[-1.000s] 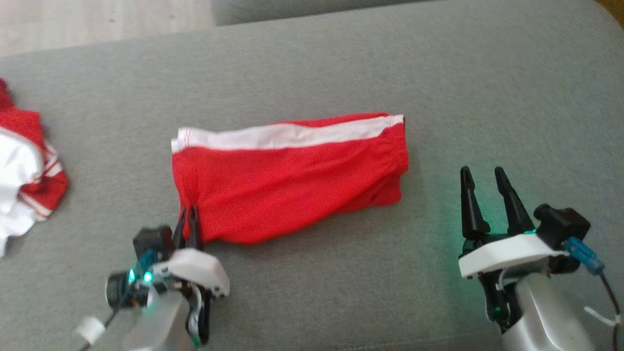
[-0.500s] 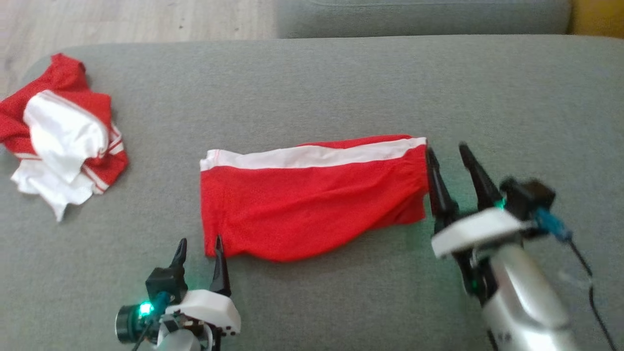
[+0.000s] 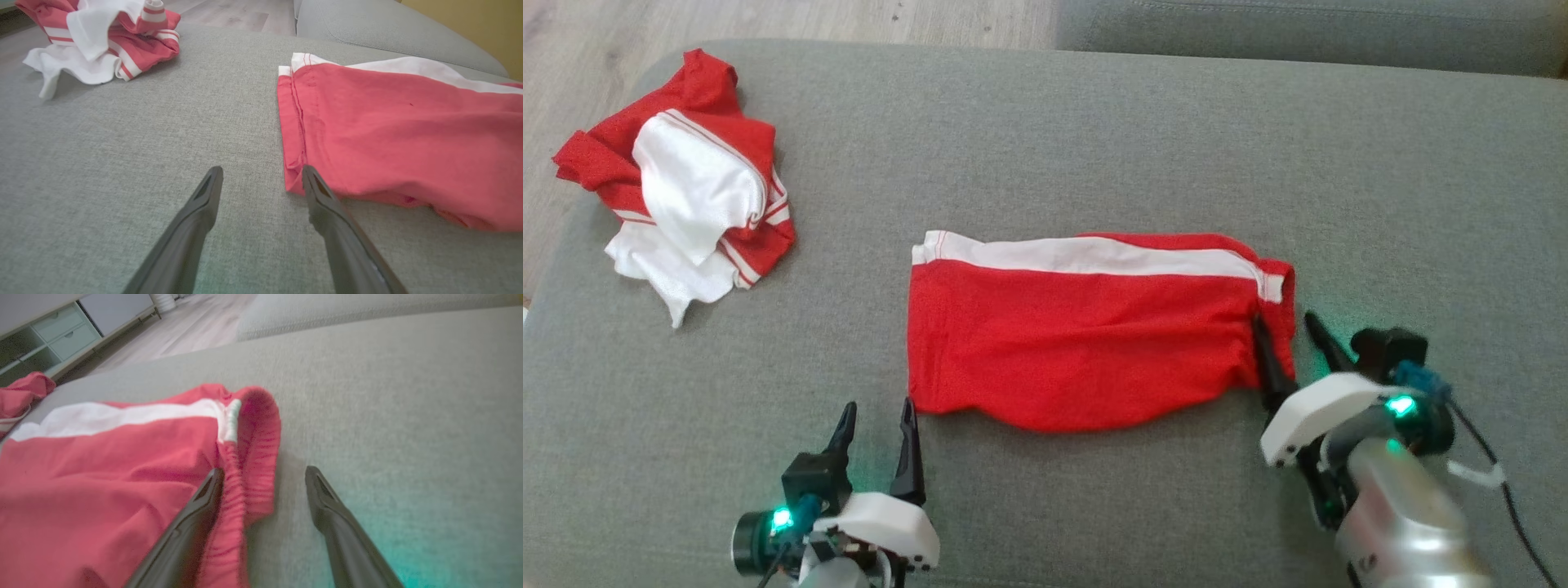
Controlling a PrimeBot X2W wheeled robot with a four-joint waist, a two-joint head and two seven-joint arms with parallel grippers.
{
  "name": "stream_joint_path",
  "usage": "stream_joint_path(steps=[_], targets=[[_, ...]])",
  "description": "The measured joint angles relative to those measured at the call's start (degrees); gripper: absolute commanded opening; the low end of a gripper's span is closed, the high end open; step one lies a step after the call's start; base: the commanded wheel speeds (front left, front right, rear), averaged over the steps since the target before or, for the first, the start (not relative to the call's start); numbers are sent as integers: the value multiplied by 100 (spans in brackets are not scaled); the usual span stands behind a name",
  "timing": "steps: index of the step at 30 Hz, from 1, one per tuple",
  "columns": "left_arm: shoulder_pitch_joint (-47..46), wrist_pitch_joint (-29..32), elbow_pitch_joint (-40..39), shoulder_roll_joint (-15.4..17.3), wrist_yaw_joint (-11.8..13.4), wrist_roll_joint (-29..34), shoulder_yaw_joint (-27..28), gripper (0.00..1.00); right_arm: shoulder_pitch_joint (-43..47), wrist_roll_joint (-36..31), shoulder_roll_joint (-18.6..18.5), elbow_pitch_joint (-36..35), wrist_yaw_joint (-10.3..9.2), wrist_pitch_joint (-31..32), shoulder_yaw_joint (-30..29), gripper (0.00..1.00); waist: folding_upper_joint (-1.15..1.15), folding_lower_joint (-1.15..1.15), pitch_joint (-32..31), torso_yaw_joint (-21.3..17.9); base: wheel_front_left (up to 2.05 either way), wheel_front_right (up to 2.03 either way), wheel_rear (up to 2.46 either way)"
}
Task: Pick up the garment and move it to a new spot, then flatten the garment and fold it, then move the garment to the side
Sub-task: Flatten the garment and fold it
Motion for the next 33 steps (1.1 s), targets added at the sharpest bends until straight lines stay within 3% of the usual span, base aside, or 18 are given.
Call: stream_joint_path(steps=[6,7,8,9,10,15,20,27,30,33], targets=[[6,0,-14,0,21,3,19,100,164,781,-11,-20,0,-24,727,100,0,0,7,-19,0,0,0],[8,0,-16,0,16,3,19,100,177,924,-14,-30,0,-25,821,85,0,0,0,-29,0,0,0],[14,0,-16,0,15,3,21,100,199,1049,-14,-37,0,-26,899,58,0,0,-10,-39,0,0,0],[23,0,-18,0,13,5,22,100,229,1154,-15,-40,0,-27,961,10,0,0,-21,-50,0,0,0],[31,0,-18,0,0,11,22,100,266,1232,-16,-38,0,-34,1025,0,0,0,-33,-61,0,0,0],[131,0,-21,-1,-10,11,20,100,279,1517,-9,16,0,-33,1025,0,0,-1,-71,-104,0,0,0],[140,0,-40,-1,-10,21,60,100,273,1546,62,30,0,-24,545,0,0,-1,-97,-194,0,0,0],[159,0,-46,0,-24,19,77,100,458,1527,-401,-252,0,-14,-186,0,0,0,-197,-443,0,0,0],[230,0,-42,0,-58,18,15,100,479,1532,-438,-533,0,-14,-131,0,0,0,-249,-541,0,0,0],[261,0,-30,-2,-59,1,-89,100,476,1695,-376,-938,0,27,282,0,0,0,-302,-582,0,0,0]])
